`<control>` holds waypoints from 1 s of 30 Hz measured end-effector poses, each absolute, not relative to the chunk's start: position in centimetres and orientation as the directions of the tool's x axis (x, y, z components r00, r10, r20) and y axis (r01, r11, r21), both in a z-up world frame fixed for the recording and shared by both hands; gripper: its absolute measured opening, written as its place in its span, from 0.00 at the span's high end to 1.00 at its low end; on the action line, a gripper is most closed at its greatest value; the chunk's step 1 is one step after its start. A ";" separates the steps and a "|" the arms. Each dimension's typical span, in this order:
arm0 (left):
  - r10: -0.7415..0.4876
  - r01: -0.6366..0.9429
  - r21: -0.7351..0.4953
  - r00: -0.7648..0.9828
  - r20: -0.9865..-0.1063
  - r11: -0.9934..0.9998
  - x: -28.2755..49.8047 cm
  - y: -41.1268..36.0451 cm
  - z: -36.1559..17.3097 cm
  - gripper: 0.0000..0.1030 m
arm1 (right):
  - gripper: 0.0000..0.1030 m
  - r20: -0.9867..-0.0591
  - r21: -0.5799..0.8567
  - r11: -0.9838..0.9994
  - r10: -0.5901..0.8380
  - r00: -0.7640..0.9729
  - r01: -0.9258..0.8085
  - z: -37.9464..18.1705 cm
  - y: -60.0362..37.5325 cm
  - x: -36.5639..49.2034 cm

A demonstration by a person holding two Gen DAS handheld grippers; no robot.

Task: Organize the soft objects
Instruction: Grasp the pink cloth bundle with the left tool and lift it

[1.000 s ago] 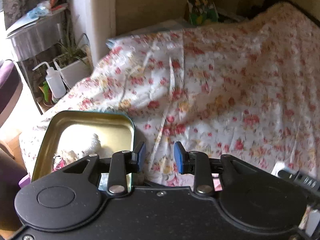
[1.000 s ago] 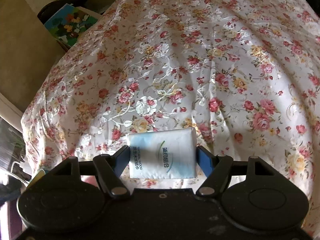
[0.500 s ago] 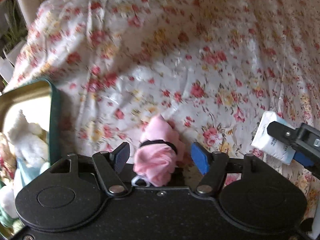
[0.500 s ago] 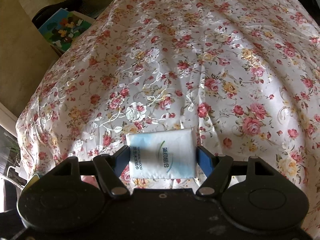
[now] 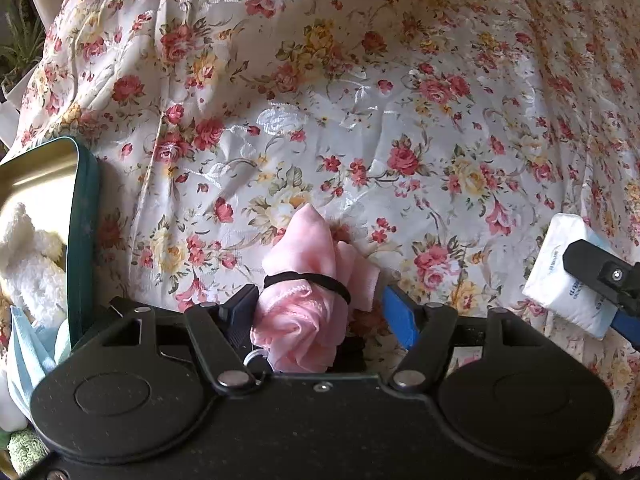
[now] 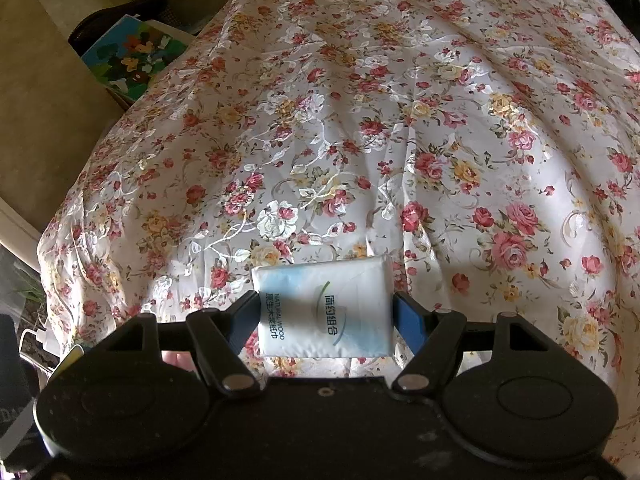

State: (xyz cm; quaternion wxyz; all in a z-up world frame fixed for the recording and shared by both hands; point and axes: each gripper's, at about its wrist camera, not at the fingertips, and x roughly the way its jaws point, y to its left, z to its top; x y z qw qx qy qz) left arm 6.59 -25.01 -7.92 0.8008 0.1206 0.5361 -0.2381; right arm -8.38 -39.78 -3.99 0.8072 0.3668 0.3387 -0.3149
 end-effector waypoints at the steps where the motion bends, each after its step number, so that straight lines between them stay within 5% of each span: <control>1: -0.251 0.510 -0.062 0.310 -0.917 0.858 6.7 -25.0 -8.0 0.38 | 0.30 -0.778 0.378 0.532 -0.260 0.571 0.758 -4.0 -39.8 -8.4; 6: -0.250 0.508 -0.066 0.303 -0.920 0.859 6.7 -25.2 -8.1 0.40 | 0.31 -0.780 0.373 0.538 -0.259 0.569 0.756 -3.9 -39.7 -8.3; 9: -0.253 0.514 -0.072 0.291 -0.923 0.855 6.7 -25.3 -8.2 0.64 | 0.30 -0.782 0.372 0.539 -0.257 0.568 0.756 -4.0 -39.7 -8.2; 12: -0.263 0.505 -0.086 0.289 -0.920 0.859 6.7 -25.2 -8.0 0.69 | 0.31 -0.783 0.370 0.540 -0.257 0.566 0.756 -4.1 -39.7 -8.2; 30: -0.338 0.452 -0.123 0.432 -0.836 0.883 7.4 -19.3 -0.8 0.69 | 0.31 -0.782 0.349 0.549 -0.277 0.559 0.760 -4.0 -39.5 -8.0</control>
